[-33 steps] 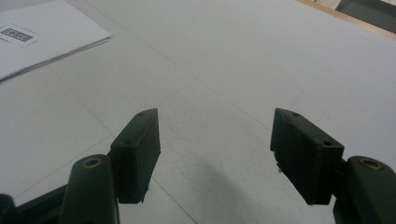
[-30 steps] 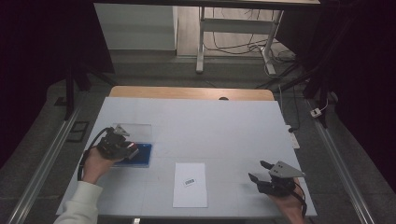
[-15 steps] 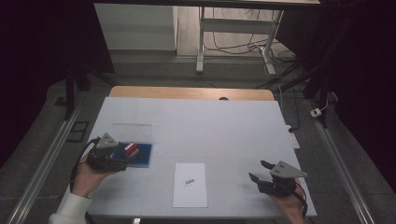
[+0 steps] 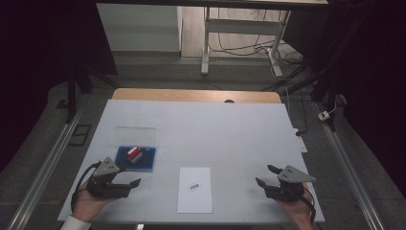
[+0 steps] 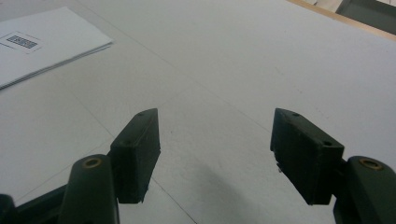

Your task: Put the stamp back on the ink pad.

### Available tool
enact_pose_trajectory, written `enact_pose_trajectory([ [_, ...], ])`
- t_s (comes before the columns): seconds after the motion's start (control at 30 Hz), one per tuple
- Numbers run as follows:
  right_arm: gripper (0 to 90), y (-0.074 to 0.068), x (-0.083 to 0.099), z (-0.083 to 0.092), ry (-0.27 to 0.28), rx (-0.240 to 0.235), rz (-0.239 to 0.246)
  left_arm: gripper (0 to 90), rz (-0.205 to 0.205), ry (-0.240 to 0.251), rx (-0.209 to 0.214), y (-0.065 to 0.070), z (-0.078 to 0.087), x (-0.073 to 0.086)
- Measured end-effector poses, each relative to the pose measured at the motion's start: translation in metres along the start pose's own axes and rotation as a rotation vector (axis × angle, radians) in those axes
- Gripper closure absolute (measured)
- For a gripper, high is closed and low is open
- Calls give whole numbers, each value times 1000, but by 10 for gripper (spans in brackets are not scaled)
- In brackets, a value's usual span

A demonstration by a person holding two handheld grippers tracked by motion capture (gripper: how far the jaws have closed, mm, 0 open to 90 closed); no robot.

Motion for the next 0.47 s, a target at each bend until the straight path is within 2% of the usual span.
enact_pose_trajectory([
  [0.47, 324, -1, 0, 4, 8, -8, 8, 261, -8, 17, -20, -1, -3, 0],
])
Point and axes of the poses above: each handheld gripper's, and its own axes: z roughly backward along the jaws, x roughly out of its underside, y roughly to its right, the point moved 5 cm from there along -z, roughly forward along the jaws, and after that the axes turned 1 degree about y, right-handed, at the moved point
